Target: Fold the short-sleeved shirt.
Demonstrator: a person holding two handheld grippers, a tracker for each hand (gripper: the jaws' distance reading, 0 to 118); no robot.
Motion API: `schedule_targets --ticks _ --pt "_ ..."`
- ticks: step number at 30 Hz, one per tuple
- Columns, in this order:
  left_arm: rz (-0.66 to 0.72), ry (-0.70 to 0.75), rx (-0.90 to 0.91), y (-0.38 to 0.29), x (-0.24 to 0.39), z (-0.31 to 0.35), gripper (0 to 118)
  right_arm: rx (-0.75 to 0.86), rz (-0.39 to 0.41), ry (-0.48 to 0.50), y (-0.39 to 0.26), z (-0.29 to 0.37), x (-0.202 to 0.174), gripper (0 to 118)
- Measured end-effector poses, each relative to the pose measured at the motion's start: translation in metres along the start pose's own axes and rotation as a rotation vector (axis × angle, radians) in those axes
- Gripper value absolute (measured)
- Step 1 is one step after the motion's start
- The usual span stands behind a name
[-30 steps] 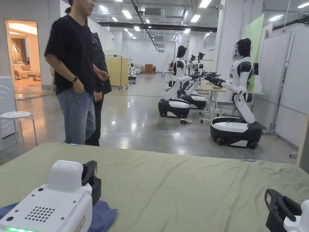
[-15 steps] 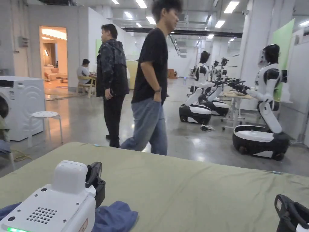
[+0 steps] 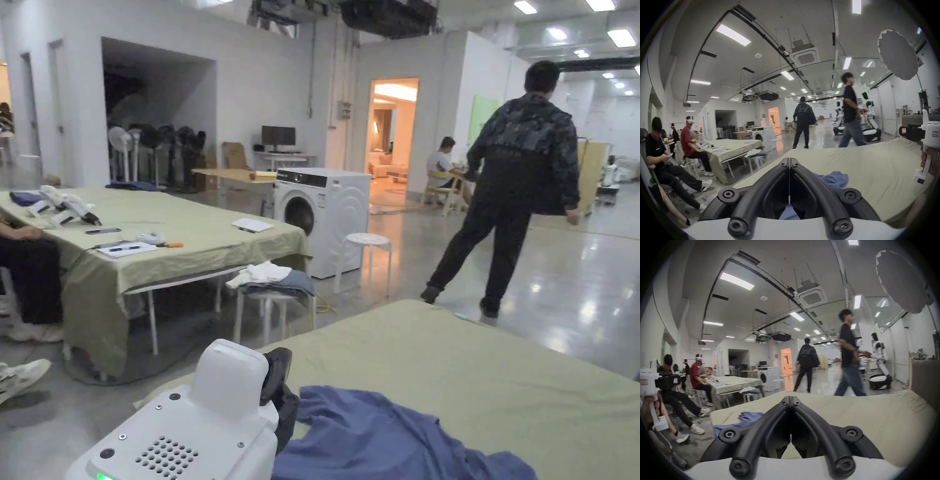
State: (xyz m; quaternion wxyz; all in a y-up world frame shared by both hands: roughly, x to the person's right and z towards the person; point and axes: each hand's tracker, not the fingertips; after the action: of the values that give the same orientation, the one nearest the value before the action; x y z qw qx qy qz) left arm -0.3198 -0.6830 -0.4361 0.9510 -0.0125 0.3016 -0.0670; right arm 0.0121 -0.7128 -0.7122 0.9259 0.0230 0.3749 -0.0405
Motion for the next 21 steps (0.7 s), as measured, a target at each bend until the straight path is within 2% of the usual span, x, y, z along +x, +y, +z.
schedule_targets --ticks 5,11,15,21 --pt "0.012 0.087 -0.035 -0.010 -0.023 0.013 0 -0.015 0.001 0.094 -0.010 -0.026 -0.029 0" --pt "0.025 0.097 -0.059 -0.017 -0.027 -0.006 0 -0.033 0.009 0.121 -0.018 -0.045 -0.033 0" --pt "0.029 0.046 -0.074 -0.018 -0.012 -0.032 0 -0.036 0.023 0.103 -0.016 -0.042 -0.025 0" --pt "0.019 -0.127 -0.164 -0.027 0.034 -0.102 0 -0.062 0.041 0.037 -0.020 -0.035 0.003 0"
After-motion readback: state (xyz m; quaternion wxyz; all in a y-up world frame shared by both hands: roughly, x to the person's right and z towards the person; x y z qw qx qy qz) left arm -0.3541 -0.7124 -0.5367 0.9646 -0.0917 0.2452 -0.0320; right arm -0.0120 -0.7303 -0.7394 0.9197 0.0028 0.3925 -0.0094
